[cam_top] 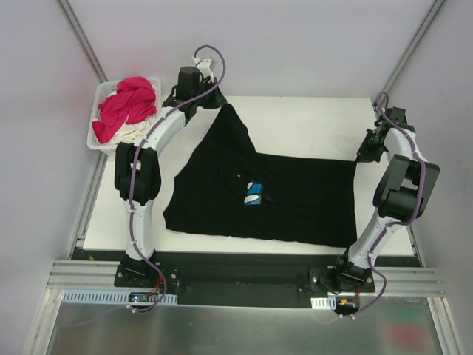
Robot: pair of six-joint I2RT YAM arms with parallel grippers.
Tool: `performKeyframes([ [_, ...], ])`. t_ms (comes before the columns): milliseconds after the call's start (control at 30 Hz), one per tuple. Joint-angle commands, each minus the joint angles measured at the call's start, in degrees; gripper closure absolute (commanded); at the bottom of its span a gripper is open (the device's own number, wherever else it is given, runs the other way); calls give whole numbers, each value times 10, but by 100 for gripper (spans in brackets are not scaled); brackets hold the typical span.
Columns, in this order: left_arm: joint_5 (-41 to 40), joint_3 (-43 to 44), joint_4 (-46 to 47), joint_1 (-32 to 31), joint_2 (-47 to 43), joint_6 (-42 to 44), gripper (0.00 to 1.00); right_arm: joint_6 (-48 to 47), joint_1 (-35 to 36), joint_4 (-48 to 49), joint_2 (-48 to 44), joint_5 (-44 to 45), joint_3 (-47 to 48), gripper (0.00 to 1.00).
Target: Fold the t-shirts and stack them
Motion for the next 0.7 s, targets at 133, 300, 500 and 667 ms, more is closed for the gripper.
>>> performKeyframes([
  [133,21,-43,60,8,-81,28,100,6,-10,16,-44,-9,-17,99],
  [300,21,-66,74,17,-98,26,100,5,-15,16,-48,-6,-17,99],
  [500,17,-68,78,21,-106,28,100,6,-18,15,-55,-8,-22,99],
  [667,15,-72,86,25,-119,29,100,3,-18,15,-58,-14,-24,99],
])
